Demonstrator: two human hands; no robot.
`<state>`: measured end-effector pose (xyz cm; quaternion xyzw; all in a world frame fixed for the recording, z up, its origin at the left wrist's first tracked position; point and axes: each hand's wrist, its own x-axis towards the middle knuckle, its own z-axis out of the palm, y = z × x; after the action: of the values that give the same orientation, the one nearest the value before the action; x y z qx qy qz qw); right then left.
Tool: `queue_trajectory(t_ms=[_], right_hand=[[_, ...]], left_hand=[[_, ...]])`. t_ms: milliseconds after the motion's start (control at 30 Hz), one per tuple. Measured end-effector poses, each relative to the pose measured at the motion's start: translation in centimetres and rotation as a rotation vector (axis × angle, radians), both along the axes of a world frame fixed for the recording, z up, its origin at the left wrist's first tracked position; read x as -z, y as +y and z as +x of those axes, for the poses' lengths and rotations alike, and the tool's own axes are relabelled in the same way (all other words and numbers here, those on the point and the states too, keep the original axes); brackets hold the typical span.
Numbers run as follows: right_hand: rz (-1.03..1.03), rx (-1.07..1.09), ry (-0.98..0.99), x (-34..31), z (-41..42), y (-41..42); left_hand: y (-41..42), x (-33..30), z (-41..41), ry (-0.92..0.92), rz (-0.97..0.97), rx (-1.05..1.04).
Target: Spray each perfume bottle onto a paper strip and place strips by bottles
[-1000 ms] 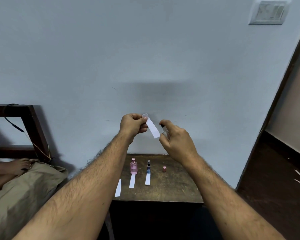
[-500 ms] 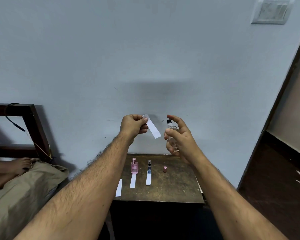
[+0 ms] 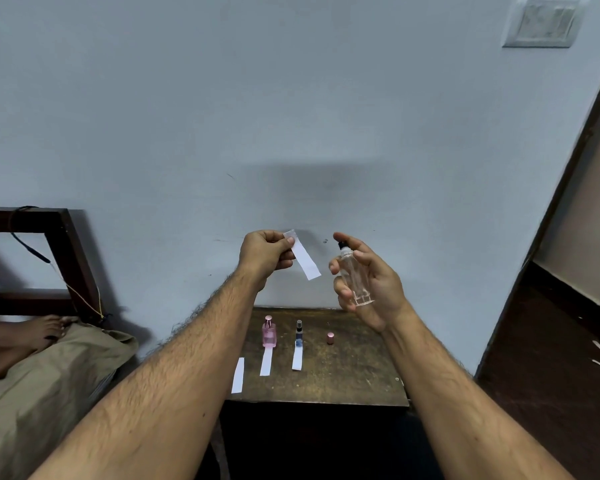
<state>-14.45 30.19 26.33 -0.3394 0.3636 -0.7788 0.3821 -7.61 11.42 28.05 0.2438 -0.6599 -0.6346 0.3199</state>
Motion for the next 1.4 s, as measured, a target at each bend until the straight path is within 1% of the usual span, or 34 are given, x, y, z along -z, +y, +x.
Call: queue_trajectory(t_ms=[100, 233, 300, 367, 500, 633, 700, 800, 833, 933, 967, 1167, 1300, 1400], right_hand=[[-0.012, 0.016, 0.048, 0.2, 0.0, -0.1], [-0.028, 0.026, 0.008, 0.1, 0.1, -0.2], [-0.005, 0.042, 0.029, -0.1, 0.2, -0.2], [0.044, 0.106, 0.104, -0.2, 0.5, -0.3], [0.159, 0.298, 0.377, -0.7, 1.0, -0.4], [0.189, 0.369, 0.45, -1.2, 1.3, -0.3], [0.23, 0.493, 0.57, -0.9, 1.2, -0.6], [0.242, 0.753, 0.695, -0.6, 1.0, -1.0], [0.257, 0.799, 0.75, -0.6, 1.0, -0.9], [0.326, 0.826, 1.011, -0.3, 1.5, -1.1], [0.34, 0.823, 1.056, -0.1, 1.6, -1.1], [0.372, 0.822, 1.095, 0.0, 1.6, -1.4], [0.397, 0.886, 1.172, 0.0, 1.7, -1.5], [0.482, 0.926, 1.271, -0.2, 1.5, -1.6]], left_hand=[[-0.1, 0.1, 0.0, 0.0, -0.003, -0.002], [-0.1, 0.1, 0.1, 0.004, -0.003, -0.004], [-0.1, 0.1, 0.0, 0.008, -0.002, -0.002], [-0.2, 0.1, 0.0, 0.003, -0.007, -0.004], [-0.4, 0.2, 0.1, 0.001, -0.015, -0.007], [-0.4, 0.3, 0.0, 0.004, -0.007, -0.004], [-0.5, 0.3, 0.0, 0.007, 0.003, -0.003], [-0.7, 0.3, -0.1, 0.007, 0.004, -0.002], [-0.7, 0.3, 0.0, 0.006, 0.0, -0.004], [-0.8, 0.3, 0.0, 0.007, -0.026, -0.021], [-0.8, 0.2, 0.0, 0.008, -0.039, -0.029], [-0.8, -0.1, 0.1, 0.014, -0.064, -0.051], [-0.8, -0.3, 0.1, 0.012, -0.073, -0.047], [-0.7, -0.3, 0.1, 0.017, -0.073, -0.046]])
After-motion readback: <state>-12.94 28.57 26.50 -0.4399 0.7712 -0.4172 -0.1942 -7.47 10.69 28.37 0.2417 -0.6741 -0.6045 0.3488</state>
